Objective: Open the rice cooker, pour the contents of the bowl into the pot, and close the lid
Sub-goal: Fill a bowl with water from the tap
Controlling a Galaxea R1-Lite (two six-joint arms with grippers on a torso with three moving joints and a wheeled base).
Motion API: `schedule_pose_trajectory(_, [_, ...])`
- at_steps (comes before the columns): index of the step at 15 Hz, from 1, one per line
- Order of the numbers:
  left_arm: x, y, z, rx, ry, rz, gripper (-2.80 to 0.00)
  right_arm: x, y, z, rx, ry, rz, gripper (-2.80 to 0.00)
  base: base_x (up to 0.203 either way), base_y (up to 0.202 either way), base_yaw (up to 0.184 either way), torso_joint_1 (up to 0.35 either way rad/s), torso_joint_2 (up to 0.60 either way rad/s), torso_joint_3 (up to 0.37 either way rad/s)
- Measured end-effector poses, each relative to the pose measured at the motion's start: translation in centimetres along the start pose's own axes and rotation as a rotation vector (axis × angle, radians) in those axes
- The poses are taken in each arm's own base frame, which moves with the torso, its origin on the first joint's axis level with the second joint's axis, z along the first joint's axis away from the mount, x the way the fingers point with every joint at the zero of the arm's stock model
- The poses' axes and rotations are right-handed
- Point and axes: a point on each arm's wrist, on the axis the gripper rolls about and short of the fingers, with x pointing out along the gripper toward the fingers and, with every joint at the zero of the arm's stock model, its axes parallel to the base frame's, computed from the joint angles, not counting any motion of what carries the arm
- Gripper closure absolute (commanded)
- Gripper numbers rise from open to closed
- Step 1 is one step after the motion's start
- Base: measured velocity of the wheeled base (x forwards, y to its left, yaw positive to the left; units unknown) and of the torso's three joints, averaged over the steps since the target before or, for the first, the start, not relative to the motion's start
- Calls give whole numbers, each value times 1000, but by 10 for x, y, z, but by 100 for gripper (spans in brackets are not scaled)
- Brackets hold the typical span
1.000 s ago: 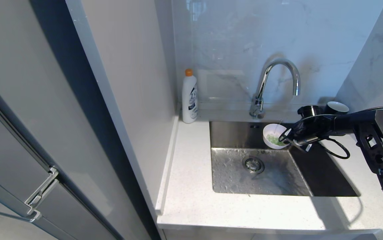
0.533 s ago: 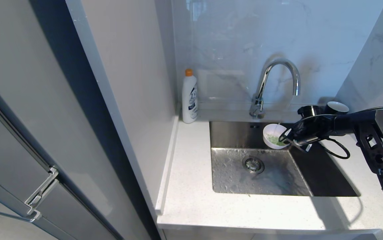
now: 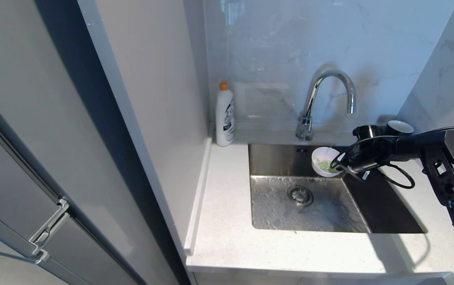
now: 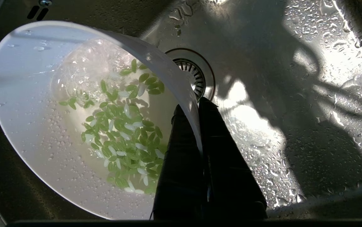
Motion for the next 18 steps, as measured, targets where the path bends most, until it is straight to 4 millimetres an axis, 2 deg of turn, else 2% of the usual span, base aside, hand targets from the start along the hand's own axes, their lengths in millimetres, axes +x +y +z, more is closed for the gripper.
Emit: schedule_pose_trajectory(18, [0, 0, 0, 0, 0, 0, 0, 0, -2, -2, -3, 12, -26, 0, 0, 0, 0, 0, 0, 0])
